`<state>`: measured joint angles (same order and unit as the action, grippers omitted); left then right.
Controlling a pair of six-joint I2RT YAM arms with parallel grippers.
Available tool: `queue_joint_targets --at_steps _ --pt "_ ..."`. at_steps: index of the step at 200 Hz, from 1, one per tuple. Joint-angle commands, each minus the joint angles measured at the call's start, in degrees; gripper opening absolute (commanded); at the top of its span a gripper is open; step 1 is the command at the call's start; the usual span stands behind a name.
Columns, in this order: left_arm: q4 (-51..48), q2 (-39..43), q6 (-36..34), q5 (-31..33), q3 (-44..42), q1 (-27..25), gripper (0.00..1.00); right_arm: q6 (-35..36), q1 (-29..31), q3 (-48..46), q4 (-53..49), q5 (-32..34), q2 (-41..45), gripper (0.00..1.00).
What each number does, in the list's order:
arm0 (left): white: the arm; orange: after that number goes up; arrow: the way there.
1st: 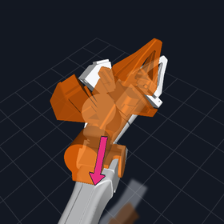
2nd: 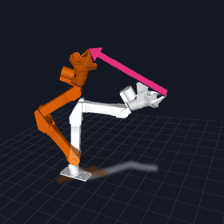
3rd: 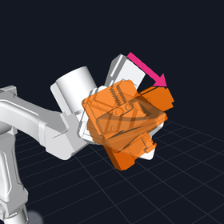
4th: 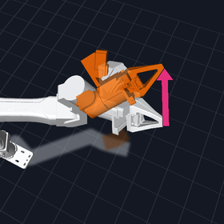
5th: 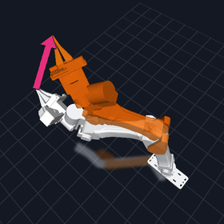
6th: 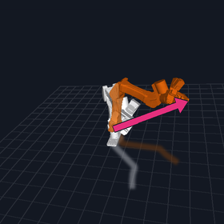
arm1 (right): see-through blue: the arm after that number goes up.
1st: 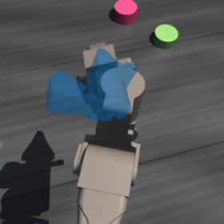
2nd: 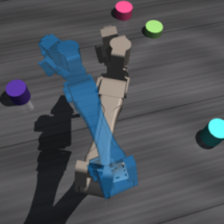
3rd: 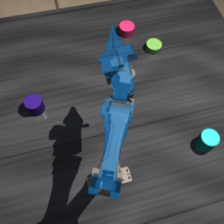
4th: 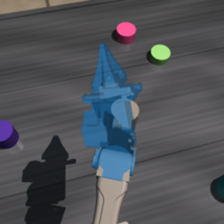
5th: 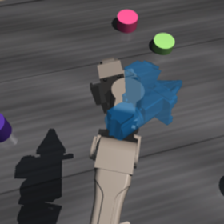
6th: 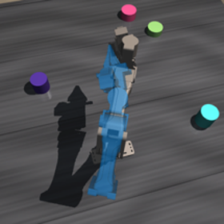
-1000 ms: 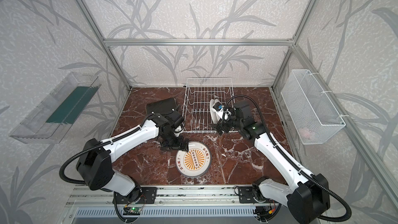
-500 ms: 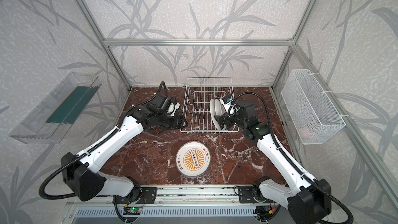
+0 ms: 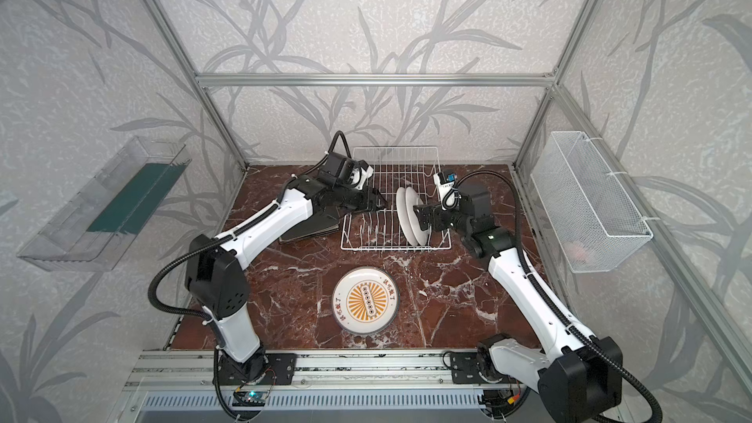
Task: Unload the plates from the dish rack
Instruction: 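Move the open left gripper back to the rack beside the printed plates, then lower the left gripper onto the rim of the last printed plate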
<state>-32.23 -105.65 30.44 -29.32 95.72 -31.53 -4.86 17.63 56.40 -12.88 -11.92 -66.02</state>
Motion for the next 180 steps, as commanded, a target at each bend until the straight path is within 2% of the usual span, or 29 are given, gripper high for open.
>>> queue_joint_targets --at_steps 1,45,86,113,180 --pt "1.64 -2.76 -0.46 -4.07 3.48 -0.79 0.57 -1.93 -0.13 -0.46 0.48 -0.66 0.36 0.99" --pt "1.34 -7.61 0.67 -5.66 7.79 -1.61 0.57 -1.09 -1.34 -1.03 0.1 -0.09 1.15 0.99" --pt "-1.27 -11.32 0.09 -3.56 11.69 -2.77 0.5 -0.21 -2.15 -2.16 1.01 1.27 2.42 0.99" --pt "-2.02 -13.27 0.34 -3.93 13.29 -3.06 0.38 0.02 -2.42 -2.41 1.2 1.19 2.96 0.99" --pt "-2.68 -15.73 1.81 -3.74 14.95 -3.54 0.26 0.16 -2.77 -2.79 1.9 0.85 3.0 0.99"
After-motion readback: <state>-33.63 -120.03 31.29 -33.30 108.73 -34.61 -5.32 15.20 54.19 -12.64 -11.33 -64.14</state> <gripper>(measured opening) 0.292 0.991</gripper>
